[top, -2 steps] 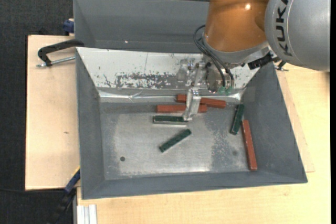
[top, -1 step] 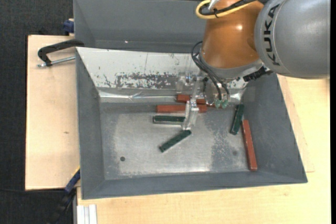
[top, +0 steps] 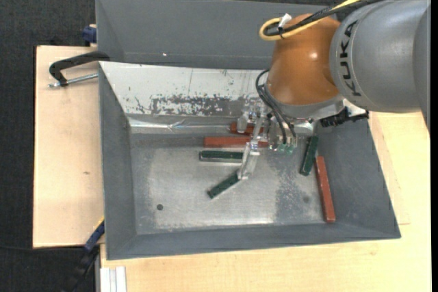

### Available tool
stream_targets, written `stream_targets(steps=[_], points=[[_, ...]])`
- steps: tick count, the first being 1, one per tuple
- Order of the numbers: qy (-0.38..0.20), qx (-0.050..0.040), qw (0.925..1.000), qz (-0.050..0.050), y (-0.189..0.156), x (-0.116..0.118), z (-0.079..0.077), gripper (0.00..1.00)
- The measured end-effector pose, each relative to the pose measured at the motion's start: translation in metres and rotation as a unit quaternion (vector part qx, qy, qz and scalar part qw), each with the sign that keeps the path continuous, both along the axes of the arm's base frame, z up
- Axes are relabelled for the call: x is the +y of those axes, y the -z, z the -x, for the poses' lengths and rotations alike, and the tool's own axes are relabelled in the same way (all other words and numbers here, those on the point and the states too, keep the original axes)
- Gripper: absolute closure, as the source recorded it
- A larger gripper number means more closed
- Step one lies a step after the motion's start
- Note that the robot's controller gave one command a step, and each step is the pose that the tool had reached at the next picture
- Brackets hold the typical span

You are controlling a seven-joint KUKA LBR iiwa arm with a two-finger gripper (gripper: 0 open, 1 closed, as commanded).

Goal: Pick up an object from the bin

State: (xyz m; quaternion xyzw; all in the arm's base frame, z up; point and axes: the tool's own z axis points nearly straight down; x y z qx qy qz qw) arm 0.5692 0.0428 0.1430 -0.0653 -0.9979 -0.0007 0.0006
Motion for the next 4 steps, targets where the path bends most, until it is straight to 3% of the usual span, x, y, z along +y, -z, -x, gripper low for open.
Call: stream_targets(steps=[1,2,3,4], points=[[0.106,-0.0029,0.9944,-0.001,0.051,-0.009,-0.013,0.00],[0.035,0.0013,0.9994,0.000,0.067,0.011,0.019,1.00],[0.035,0.0013,0.9994,0.000,0.067,0.011,0.019,1.00],[0.077,-0.0054,0.9970,0.002,0.061,0.042,0.018,1.00]])
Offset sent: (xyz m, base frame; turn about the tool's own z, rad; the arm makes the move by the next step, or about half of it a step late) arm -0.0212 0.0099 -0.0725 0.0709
